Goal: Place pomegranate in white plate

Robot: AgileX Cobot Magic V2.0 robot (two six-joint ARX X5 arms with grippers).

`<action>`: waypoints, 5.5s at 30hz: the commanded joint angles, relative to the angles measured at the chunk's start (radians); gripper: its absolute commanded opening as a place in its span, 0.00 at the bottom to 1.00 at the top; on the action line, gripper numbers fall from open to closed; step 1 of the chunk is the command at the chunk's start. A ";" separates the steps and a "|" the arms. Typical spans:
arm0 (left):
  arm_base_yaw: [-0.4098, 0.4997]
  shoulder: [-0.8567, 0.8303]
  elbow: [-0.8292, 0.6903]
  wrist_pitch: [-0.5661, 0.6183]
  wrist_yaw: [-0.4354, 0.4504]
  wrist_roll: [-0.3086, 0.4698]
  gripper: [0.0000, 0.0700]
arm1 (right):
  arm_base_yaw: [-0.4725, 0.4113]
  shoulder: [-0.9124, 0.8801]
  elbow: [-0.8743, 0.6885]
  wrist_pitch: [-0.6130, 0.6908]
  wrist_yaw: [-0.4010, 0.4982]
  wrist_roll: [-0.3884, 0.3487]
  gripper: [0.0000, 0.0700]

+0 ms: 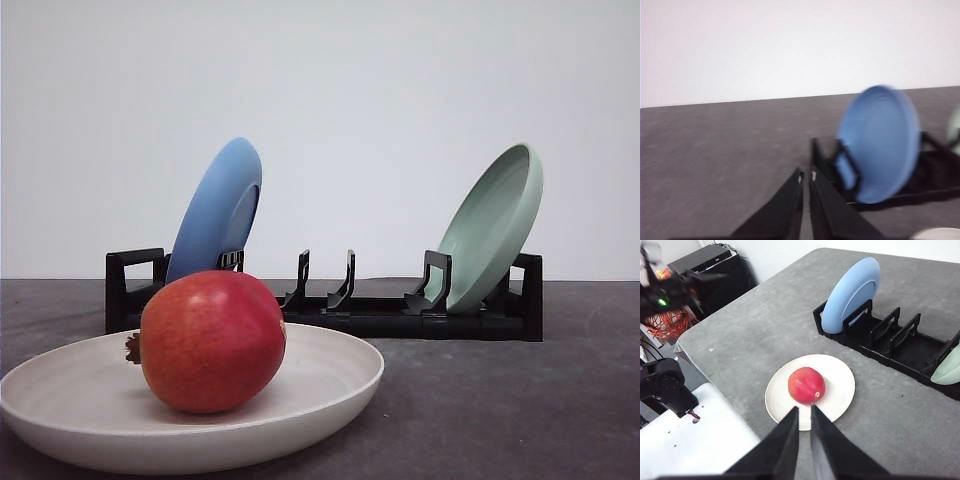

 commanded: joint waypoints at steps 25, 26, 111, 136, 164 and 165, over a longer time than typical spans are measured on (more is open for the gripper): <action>0.072 -0.242 -0.400 0.087 -0.061 0.014 0.00 | 0.008 0.004 0.018 0.011 0.004 -0.008 0.05; 0.072 -0.242 -0.404 0.087 -0.070 0.014 0.00 | 0.008 0.004 0.018 0.011 0.004 -0.008 0.05; 0.073 -0.242 -0.410 0.086 -0.081 0.018 0.00 | -0.994 -0.395 -1.021 0.800 -0.020 -0.349 0.05; 0.073 -0.242 -0.410 0.086 -0.081 0.018 0.00 | -0.974 -0.395 -1.021 0.829 0.023 -0.330 0.05; 0.073 -0.242 -0.410 0.086 -0.081 0.018 0.00 | -0.974 -0.395 -1.021 0.829 0.023 -0.330 0.05; 0.073 -0.242 -0.410 0.085 -0.081 0.018 0.00 | -0.974 -0.395 -1.021 0.829 0.023 -0.330 0.05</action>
